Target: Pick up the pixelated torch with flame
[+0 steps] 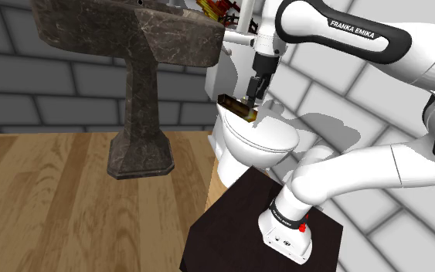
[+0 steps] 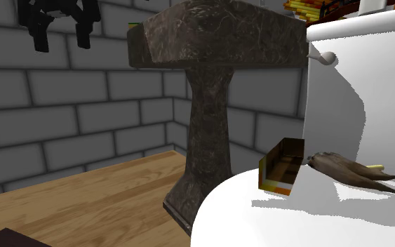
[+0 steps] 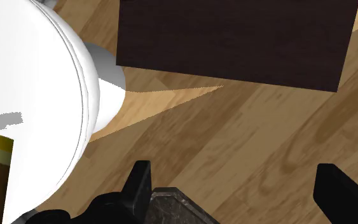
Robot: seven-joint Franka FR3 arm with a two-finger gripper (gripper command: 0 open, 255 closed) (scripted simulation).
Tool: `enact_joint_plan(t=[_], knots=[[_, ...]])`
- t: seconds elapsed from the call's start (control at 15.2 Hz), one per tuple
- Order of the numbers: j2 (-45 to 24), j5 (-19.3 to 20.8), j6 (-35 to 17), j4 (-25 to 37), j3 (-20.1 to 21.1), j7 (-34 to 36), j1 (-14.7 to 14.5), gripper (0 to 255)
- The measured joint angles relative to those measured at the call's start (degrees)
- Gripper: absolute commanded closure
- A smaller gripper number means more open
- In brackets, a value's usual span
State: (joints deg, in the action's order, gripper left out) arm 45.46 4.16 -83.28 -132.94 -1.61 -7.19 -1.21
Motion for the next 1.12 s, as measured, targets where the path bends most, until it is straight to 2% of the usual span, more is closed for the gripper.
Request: enact_joint_plan(t=[0.13,0.46,1.12], knots=[[-0.38,0.31,-0.63,-0.25,-0.4,-0.34,0.15,0],[-6.18,3.18,-6.41,-0.11,-4.65,-3.88,1.67,0],[-22.71,6.33,-18.2,5.38,-13.76,-11.92,4.2,0]])
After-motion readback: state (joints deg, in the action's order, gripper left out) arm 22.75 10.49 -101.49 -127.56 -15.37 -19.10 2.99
